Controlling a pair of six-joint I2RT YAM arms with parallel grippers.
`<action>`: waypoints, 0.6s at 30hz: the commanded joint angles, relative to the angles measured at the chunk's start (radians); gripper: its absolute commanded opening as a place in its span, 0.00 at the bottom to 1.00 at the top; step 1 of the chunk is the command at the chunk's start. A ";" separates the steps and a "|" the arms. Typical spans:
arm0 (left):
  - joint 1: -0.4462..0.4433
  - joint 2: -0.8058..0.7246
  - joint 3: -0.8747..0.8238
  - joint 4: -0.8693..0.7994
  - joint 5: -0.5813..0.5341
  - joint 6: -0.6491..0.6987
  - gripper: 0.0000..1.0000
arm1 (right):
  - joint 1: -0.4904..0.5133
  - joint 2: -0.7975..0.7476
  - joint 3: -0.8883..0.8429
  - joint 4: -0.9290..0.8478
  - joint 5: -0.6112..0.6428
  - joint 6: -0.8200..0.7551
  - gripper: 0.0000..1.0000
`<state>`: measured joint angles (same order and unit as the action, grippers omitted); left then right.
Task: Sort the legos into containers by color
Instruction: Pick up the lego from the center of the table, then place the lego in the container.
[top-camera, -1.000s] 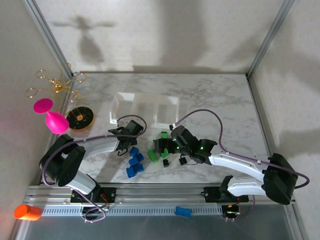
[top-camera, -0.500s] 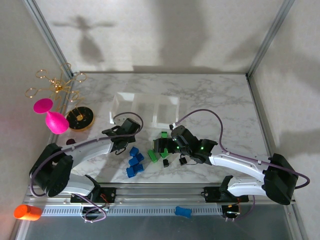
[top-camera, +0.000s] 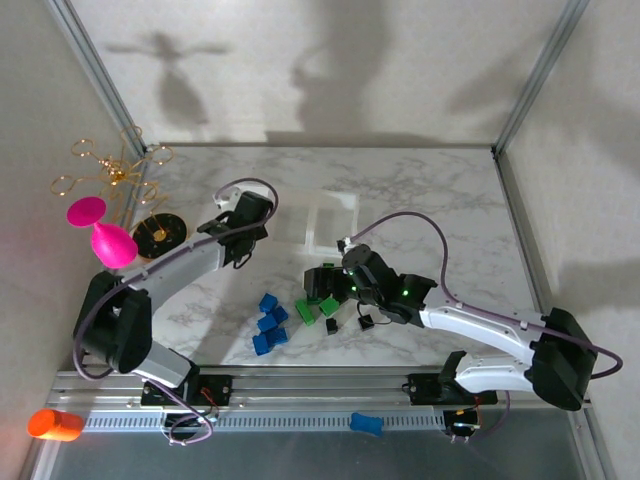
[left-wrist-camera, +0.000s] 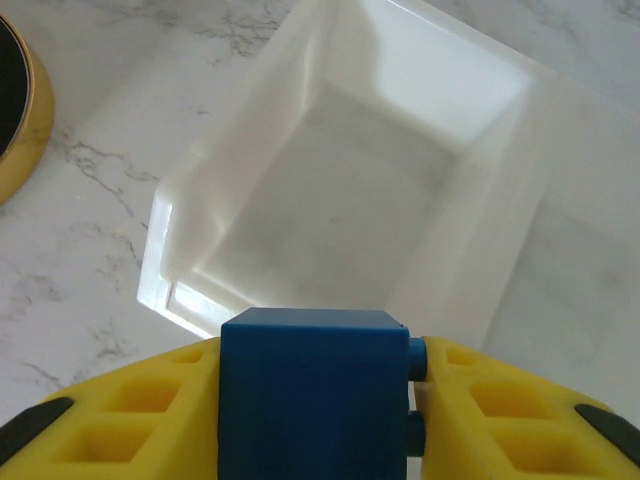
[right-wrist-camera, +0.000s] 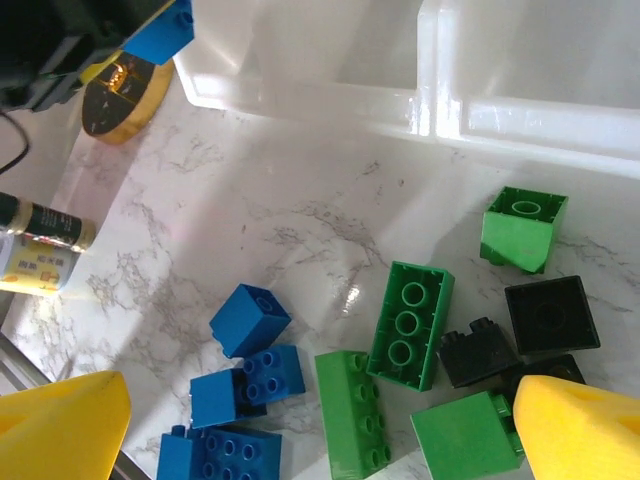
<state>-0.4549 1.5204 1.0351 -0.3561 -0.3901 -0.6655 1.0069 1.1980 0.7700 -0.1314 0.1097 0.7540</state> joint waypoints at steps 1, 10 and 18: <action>0.040 0.045 0.056 0.007 -0.006 0.030 0.38 | 0.011 -0.049 -0.011 -0.016 0.042 0.011 0.99; 0.073 0.210 0.106 0.078 0.102 0.064 0.37 | 0.009 -0.096 -0.026 -0.050 0.080 0.010 0.99; 0.018 0.237 0.089 0.107 0.185 0.003 0.39 | 0.008 -0.099 -0.025 -0.054 0.093 0.003 0.99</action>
<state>-0.3996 1.7432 1.1183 -0.2569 -0.2695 -0.6365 1.0069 1.1160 0.7570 -0.1764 0.1684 0.7555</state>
